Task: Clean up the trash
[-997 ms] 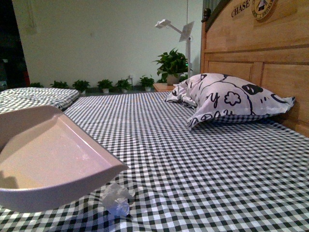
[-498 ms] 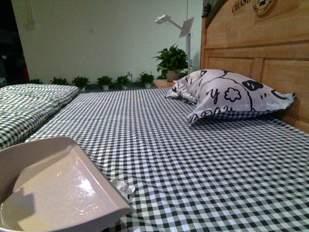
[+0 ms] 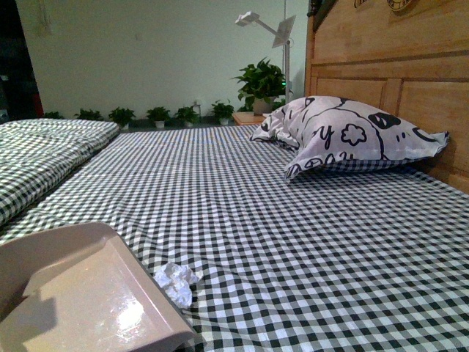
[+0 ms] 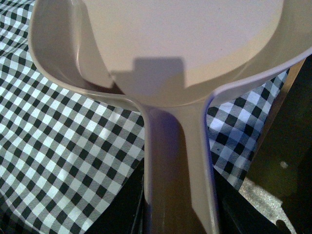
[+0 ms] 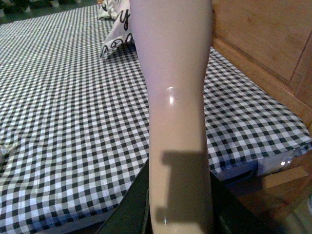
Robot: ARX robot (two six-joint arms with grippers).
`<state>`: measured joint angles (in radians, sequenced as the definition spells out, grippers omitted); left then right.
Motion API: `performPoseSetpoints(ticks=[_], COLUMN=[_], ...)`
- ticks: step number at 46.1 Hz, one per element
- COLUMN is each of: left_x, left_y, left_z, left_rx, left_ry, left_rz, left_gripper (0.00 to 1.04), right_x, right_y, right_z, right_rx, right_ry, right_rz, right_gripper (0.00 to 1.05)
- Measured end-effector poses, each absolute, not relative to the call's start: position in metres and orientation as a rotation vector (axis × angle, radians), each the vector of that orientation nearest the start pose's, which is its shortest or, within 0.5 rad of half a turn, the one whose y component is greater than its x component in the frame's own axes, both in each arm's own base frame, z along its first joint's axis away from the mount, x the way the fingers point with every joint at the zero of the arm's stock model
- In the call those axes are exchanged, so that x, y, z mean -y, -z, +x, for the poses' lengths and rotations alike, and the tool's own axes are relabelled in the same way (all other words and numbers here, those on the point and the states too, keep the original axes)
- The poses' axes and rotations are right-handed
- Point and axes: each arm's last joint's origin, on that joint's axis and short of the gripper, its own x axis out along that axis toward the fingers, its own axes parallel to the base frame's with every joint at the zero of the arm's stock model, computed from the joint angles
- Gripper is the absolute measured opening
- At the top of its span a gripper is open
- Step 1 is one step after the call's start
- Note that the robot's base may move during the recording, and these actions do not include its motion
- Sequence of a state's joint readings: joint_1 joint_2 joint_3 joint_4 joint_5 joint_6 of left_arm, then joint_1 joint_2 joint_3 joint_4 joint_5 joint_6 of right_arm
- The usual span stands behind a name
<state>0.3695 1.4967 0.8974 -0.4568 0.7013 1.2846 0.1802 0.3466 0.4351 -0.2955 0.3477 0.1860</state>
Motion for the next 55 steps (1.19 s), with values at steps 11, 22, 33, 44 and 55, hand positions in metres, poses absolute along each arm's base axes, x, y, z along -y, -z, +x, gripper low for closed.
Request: performPoseSetpoints(ticks=[11,22,33,44,55], left_x=[-0.085,-0.087,-0.095,-0.096,-0.093], left_y=[-0.195,-0.191,-0.198,-0.199,-0.195], left_z=[0.271,0.265,0.262,0.265,0.274], left_rx=[-0.561,-0.615,-0.633,-0.621,-0.579], left_ry=[0.794,0.819,0.827,0.827,0.827], left_rz=[0.657,0.638,0.644,0.666,0.698], left_gripper=[0.28,0.28,0.28,0.28,0.28], right_x=[-0.009,-0.009,-0.009,-0.009,-0.009], right_y=[-0.255,-0.255,-0.255,-0.255,-0.255], right_z=[0.103,0.103,0.103,0.103,0.103], right_rx=[-0.184,-0.184,-0.184,-0.184,-0.184], right_ry=[0.185,0.185,0.185,0.185,0.185], right_rz=[0.131,0.131,0.131,0.131,0.131], right_gripper=[0.19,0.19,0.19,0.19,0.19])
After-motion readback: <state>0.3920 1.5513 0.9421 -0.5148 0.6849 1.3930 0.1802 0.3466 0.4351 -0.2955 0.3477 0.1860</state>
